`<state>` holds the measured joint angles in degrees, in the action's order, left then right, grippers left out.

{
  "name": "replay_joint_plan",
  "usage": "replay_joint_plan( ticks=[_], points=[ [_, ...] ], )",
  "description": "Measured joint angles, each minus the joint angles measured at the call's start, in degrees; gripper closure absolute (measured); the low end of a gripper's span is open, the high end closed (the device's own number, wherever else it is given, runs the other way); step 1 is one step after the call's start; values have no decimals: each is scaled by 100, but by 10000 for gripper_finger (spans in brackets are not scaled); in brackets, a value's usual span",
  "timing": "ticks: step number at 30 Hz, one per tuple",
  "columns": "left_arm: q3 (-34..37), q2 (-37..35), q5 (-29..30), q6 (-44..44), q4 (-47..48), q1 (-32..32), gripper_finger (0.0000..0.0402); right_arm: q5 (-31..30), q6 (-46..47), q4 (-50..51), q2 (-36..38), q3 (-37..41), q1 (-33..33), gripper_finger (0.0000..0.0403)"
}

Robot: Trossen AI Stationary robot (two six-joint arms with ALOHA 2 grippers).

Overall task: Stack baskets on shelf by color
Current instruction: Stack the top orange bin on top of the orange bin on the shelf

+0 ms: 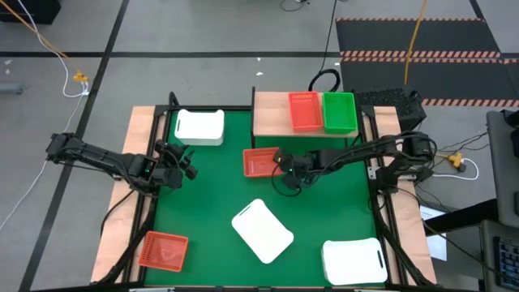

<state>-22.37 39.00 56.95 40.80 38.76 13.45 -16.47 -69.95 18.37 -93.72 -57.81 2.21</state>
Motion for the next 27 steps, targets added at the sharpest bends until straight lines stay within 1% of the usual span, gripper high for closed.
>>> replay_joint_plan(
  ticks=[5,8,10,12,15,16,18,20,25,26,27],
  points=[
    [0,-1,-52,36,4,0,270,19,-456,-290,-276,-1,78,268],
    [0,-2,-105,46,2,0,270,100,-489,-489,-399,-1,108,270],
    [0,0,-109,46,2,2,270,225,-368,-510,-499,-3,124,279],
    [0,-2,-122,47,2,2,270,289,-99,-468,-565,-3,123,300],
    [0,-2,-142,44,4,0,270,359,232,-262,-516,-3,100,356],
    [0,-1,-142,43,4,2,270,420,293,-192,-461,-3,70,377],
    [0,-2,-142,26,4,0,270,598,483,-121,-253,-3,-6,393],
    [0,-2,-142,25,4,2,270,838,722,-72,38,-14,-100,393],
    [0,0,-142,31,0,0,270,1670,1456,60,928,-308,-310,399],
    [0,-2,-142,37,2,2,270,1677,1588,18,1122,-405,-330,400],
    [0,-2,-140,52,0,0,270,1519,1768,-19,1312,-517,-334,400]
  ],
)
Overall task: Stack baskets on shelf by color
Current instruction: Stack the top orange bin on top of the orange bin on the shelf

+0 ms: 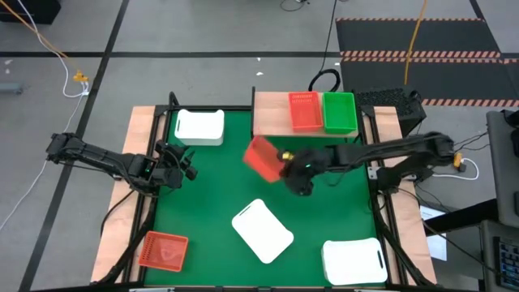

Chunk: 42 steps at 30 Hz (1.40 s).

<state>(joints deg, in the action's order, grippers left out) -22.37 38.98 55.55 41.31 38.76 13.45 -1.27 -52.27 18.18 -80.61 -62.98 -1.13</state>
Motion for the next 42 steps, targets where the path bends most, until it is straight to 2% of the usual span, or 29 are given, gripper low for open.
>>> replay_joint_plan(
  ticks=[5,6,8,11,15,19,22,25,32,42],
  points=[
    [0,2,-2,40,-53,1,270,-2195,1056,29,714,-1002,347,401],
    [0,2,-2,39,-85,2,270,-2541,1173,144,758,-1265,444,402],
    [0,2,8,-49,-196,0,270,-2771,1444,530,730,-1916,663,402],
    [0,1,249,-261,-424,-3,270,-2793,1980,1358,247,-3174,1032,402],
    [0,1,413,-657,-770,-5,270,-2551,2485,3122,-726,-4822,1495,402],
    [0,2,287,-845,-852,-4,270,-2240,2743,4890,-1584,-5621,1865,402],
    [0,0,158,-839,-816,-4,270,-2253,2832,5849,-1925,-5678,2068,402],
    [0,1,14,-821,-806,-4,270,-2225,2948,6356,-2183,-5688,2225,402],
    [0,2,-8,-666,-811,-4,270,-1081,2910,6540,-2307,-5692,2282,403],
    [0,2,-8,-633,-828,-4,270,-1043,3105,7094,-2313,-5677,2287,403]
  ],
)
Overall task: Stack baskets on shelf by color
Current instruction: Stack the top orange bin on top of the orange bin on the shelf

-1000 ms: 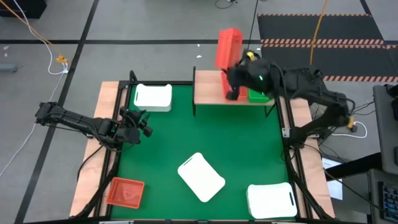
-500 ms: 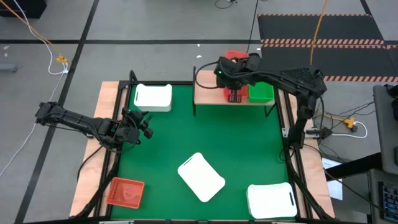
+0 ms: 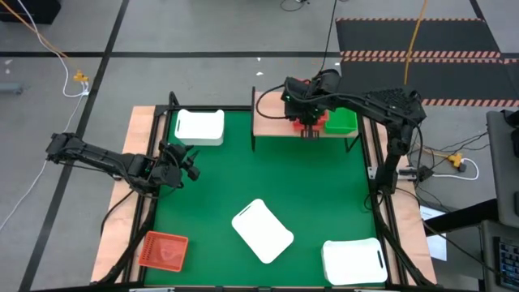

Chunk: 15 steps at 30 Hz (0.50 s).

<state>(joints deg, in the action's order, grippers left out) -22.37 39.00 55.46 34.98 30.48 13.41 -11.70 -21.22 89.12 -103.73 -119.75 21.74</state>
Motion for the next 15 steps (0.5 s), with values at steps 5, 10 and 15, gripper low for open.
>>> replay_joint_plan(
  ticks=[5,10,15],
  points=[
    [0,0,0,-2,2,0,270,219,93,-79,-1,92,2,403],
    [0,-2,-15,-2,7,0,270,283,105,-234,-1,123,2,392],
    [0,0,5,-28,5,0,270,270,105,-286,11,125,2,352]
  ],
)
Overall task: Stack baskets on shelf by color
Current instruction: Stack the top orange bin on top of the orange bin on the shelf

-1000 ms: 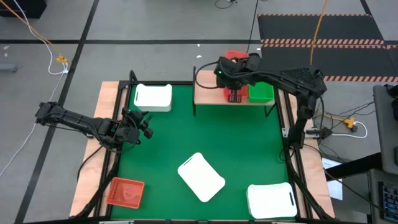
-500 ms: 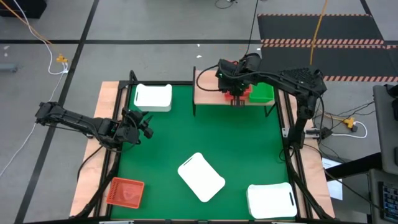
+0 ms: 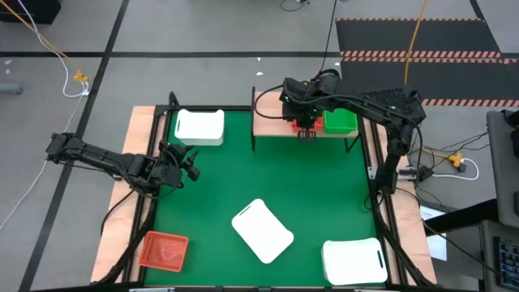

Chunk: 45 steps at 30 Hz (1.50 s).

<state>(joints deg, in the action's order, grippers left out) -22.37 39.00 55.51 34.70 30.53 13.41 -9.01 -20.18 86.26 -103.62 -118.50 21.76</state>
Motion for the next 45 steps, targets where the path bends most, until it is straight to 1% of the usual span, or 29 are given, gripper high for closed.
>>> replay_joint_plan(
  ticks=[3,6,8,11,14,18,20,25,29,33,37,45],
  points=[
    [0,-2,144,-64,-44,0,270,-24,-21,36,7,0,0,322],
    [0,-2,173,-136,-73,0,270,-453,132,-11,12,0,0,296],
    [0,-2,174,-120,-73,0,270,-658,207,-68,32,0,0,284],
    [0,-2,103,-38,-64,0,270,-549,189,-159,101,0,-2,280],
    [2,-1,-134,81,-18,0,270,-278,185,-122,110,0,-27,302],
    [2,0,-374,329,89,26,270,-104,210,17,88,1,-39,372],
    [2,-1,-412,475,158,63,270,-17,234,1,81,0,-37,392],
    [2,0,-429,633,268,174,270,-20,275,11,73,0,-35,379],
    [2,0,-346,613,268,174,270,-286,121,-2,71,0,-37,395],
    [2,0,-253,552,266,170,270,-432,-27,36,66,0,2,389],
    [2,0,-152,551,268,162,270,-451,-113,17,66,0,62,396],
    [2,0,-146,552,267,162,270,-486,-305,-494,87,-3,116,396]
  ],
)
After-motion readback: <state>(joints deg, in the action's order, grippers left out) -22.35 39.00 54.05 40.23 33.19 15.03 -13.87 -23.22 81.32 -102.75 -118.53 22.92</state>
